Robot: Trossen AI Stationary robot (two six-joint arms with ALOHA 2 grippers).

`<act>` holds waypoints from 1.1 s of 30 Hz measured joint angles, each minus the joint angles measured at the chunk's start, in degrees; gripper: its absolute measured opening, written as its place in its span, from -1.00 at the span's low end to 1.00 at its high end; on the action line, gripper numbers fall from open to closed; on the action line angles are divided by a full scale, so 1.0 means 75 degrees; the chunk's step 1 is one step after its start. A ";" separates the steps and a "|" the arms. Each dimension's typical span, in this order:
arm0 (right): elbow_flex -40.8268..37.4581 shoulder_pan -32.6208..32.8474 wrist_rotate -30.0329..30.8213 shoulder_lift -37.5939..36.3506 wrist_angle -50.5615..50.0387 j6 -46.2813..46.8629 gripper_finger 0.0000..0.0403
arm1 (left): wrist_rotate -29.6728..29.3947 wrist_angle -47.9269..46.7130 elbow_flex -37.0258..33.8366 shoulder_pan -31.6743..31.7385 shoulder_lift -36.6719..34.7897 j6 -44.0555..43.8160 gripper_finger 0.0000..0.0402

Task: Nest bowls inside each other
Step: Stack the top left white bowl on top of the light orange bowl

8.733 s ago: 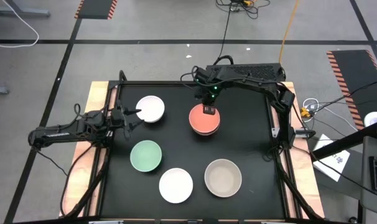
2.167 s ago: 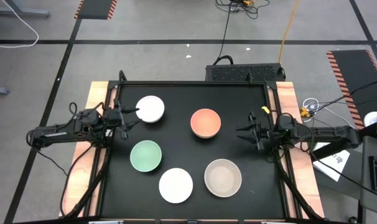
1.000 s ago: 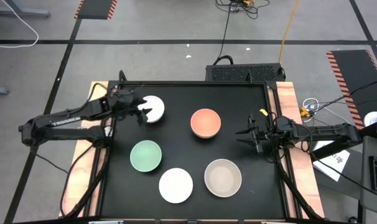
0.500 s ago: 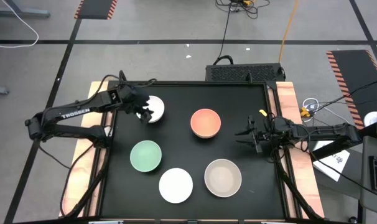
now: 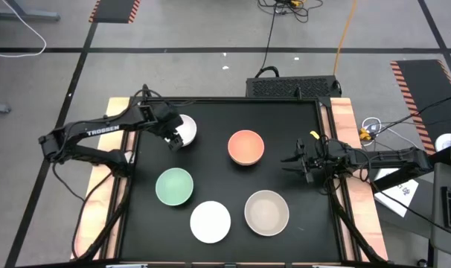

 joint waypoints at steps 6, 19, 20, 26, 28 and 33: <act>0.0000 -0.0003 -0.0003 -0.0003 -0.0015 0.0108 -0.34 | 0.0093 -0.0152 -0.0003 -0.0095 -0.0003 0.0023 0.19; 0.0002 -0.0003 -0.0003 -0.0003 -0.0035 0.0144 -0.34 | 0.0417 -0.0151 -0.0261 -0.0099 0.0120 0.0046 0.19; 0.0003 -0.0003 -0.0003 -0.0003 -0.0035 0.0144 -0.34 | 0.0414 -0.0152 -0.0292 -0.0099 0.0174 0.0041 0.19; 0.0000 -0.0003 -0.0003 -0.0003 -0.0035 0.0193 -0.34 | 0.0399 -0.0070 -0.0335 -0.0149 0.0801 0.0071 0.19; 0.0002 -0.0003 -0.0003 -0.0002 -0.0035 0.0197 -0.34 | 0.0396 0.0107 -0.0332 -0.0152 0.0993 0.0152 0.19; 0.0000 -0.0003 -0.0003 -0.0002 -0.0038 0.0197 -0.34 | 0.0371 0.0445 -0.0332 -0.0152 0.1355 0.0304 0.19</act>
